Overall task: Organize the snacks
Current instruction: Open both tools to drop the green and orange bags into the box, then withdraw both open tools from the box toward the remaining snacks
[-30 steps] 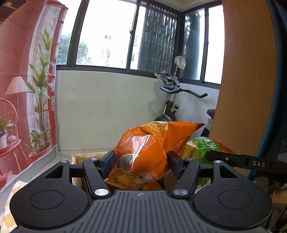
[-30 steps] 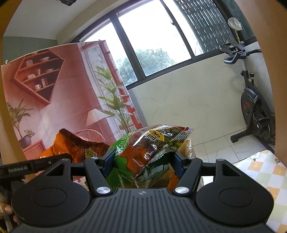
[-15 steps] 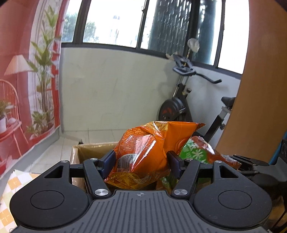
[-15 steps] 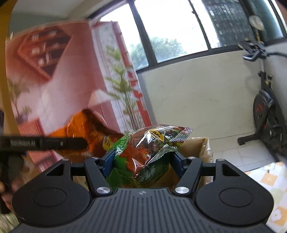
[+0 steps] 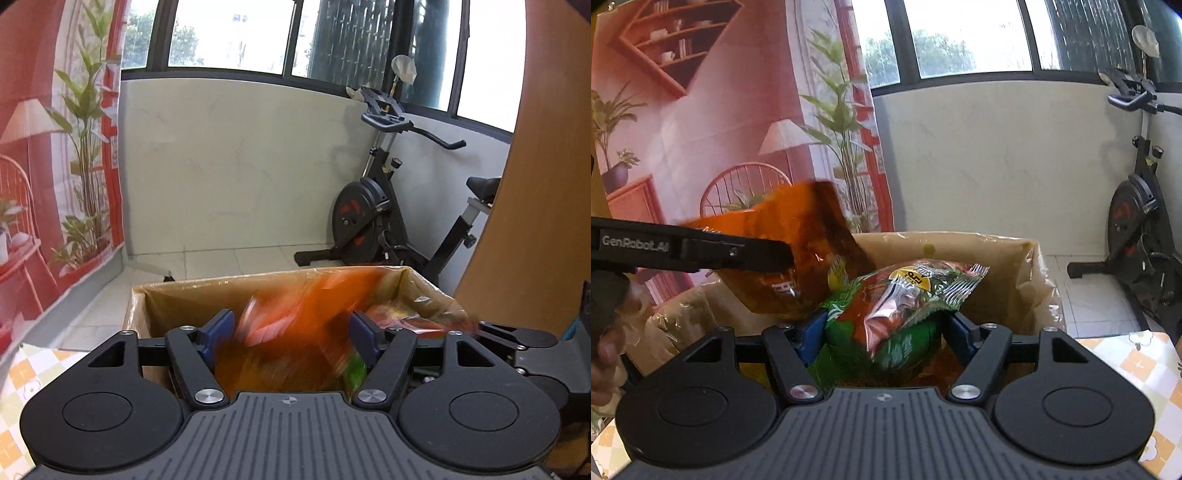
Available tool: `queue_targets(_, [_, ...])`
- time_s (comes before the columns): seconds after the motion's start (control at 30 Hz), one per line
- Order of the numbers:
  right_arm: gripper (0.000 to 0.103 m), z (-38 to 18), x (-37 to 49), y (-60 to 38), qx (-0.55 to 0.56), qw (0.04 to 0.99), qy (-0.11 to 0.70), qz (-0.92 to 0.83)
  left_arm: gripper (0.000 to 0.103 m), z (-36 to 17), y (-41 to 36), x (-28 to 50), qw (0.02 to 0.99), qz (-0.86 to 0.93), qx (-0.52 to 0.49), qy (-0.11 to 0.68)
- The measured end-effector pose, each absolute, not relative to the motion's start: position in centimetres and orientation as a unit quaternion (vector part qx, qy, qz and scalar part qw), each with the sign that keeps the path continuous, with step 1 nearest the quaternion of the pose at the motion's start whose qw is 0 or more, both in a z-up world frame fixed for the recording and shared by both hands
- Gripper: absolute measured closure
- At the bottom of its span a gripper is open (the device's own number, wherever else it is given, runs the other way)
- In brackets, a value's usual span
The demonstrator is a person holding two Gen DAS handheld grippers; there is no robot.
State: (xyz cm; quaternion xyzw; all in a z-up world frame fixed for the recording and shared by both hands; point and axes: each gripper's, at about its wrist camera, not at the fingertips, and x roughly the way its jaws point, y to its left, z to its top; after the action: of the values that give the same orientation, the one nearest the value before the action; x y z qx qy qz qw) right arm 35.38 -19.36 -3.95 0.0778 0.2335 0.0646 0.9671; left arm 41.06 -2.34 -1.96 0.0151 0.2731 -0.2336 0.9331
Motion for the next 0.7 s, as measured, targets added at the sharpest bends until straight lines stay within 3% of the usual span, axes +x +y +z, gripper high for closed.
queue_targets(0.13, [0.028, -3.8, 35.3, -19.1, 0.077, 0.966, 0.242, 0.057, 0.029, -1.7, -2.6, 41.3, 0.934, -0.231, 0.026, 0.272])
queue_targets(0.7, [0.028, -1.6, 31.1, -18.8, 0.094, 0.971, 0.215, 0.038, 0.029, 0.5, 1.8, 36.4, 0.947, -0.204, 0.044, 0.244])
